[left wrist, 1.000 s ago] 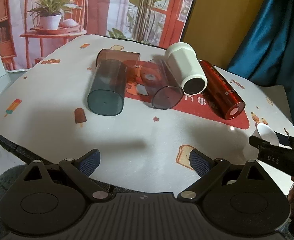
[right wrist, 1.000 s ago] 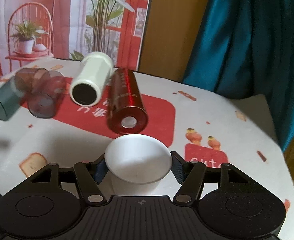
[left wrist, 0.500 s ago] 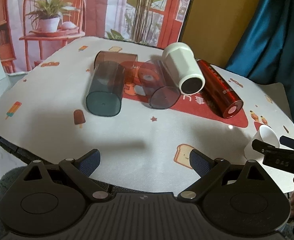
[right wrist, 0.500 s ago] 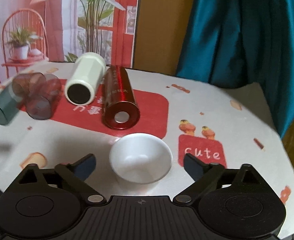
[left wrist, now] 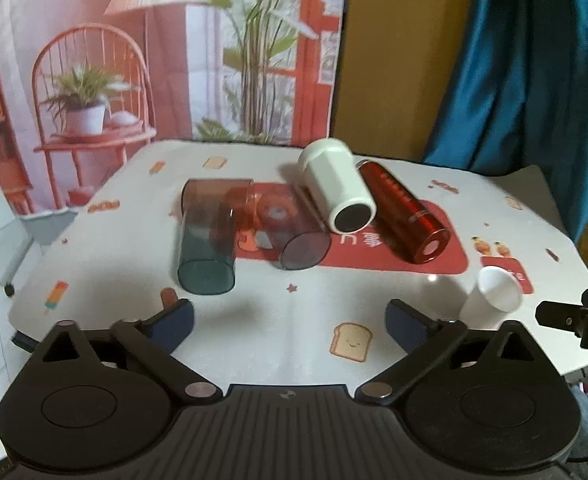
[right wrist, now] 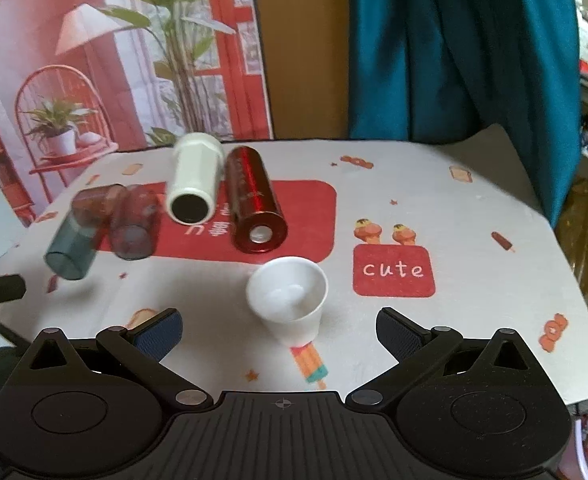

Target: Flip cup upright

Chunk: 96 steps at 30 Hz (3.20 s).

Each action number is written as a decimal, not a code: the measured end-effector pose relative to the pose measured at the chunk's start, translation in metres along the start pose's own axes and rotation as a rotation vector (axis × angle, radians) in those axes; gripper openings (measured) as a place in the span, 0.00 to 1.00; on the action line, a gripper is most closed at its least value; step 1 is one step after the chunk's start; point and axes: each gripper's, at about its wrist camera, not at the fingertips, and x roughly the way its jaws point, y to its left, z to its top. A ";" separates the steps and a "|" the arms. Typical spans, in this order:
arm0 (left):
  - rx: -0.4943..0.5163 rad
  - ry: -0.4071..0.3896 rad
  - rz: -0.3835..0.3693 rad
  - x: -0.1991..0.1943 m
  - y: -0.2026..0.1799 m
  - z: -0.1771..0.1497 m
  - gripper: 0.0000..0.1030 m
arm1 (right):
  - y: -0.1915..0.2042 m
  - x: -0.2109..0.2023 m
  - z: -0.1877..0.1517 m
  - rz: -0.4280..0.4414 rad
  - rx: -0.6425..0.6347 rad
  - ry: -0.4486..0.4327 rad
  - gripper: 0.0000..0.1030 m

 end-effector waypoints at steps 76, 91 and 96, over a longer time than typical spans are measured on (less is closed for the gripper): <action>0.047 -0.077 0.087 -0.084 -0.004 -0.038 1.00 | 0.065 -0.079 -0.039 -0.020 -0.057 -0.088 1.00; 0.046 -0.078 0.089 -0.084 -0.005 -0.041 1.00 | 0.066 -0.078 -0.040 -0.020 -0.057 -0.086 1.00; 0.046 -0.078 0.089 -0.084 -0.005 -0.042 1.00 | 0.066 -0.078 -0.040 -0.019 -0.057 -0.086 1.00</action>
